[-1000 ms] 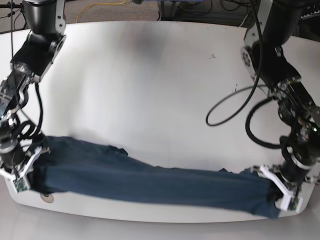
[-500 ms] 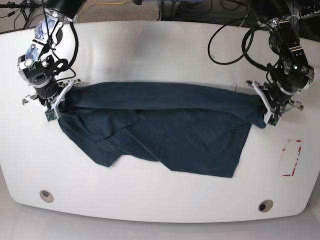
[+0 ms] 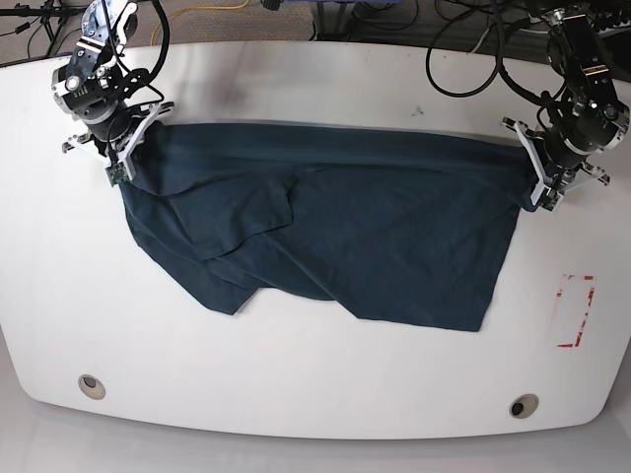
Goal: Fold the T-shirt properly
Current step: 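Lower the hem onto the collar edge and open both grippers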
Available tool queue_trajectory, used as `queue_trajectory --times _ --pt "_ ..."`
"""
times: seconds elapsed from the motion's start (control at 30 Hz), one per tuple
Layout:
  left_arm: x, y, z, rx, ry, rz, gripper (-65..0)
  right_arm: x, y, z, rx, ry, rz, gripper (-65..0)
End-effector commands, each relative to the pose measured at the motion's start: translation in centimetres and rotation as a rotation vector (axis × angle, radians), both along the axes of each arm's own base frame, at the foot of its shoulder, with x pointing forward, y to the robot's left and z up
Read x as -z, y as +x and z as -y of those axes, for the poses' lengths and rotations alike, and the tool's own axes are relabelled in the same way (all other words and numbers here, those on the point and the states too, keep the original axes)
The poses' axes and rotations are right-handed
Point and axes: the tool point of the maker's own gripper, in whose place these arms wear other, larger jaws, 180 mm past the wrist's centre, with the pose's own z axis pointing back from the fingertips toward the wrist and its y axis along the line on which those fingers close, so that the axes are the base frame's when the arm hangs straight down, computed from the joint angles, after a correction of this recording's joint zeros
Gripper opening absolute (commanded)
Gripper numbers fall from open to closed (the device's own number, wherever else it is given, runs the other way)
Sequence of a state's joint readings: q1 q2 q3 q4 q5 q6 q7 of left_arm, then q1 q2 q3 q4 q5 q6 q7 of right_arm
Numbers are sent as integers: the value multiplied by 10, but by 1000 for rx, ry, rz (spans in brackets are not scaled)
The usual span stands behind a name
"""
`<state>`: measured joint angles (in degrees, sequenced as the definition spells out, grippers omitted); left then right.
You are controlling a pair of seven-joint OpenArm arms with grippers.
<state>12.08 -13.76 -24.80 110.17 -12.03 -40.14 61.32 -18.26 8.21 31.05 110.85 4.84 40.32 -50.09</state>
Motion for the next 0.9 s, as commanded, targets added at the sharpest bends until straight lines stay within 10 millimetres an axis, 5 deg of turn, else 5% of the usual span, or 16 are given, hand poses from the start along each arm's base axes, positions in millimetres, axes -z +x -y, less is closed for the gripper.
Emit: queue_trajectory --times 0.0,0.27,0.57,0.67,0.87 --pt "-2 2 -6 -3 9 7 -639 -5 -3 3 -5 -16 10 -644" --pt "27 -7 -15 -28 -18 -88 -637 14 -30 -9 7 24 -58 -642" --pt "42 11 1 15 -57 -119 -589 21 -43 -10 11 29 -92 -639" --pt "38 22 2 10 -67 -101 -482 23 -44 -13 17 33 -96 -564" --pt "28 40 8 36 -66 -67 -276 26 -53 -14 14 37 -118 -285"
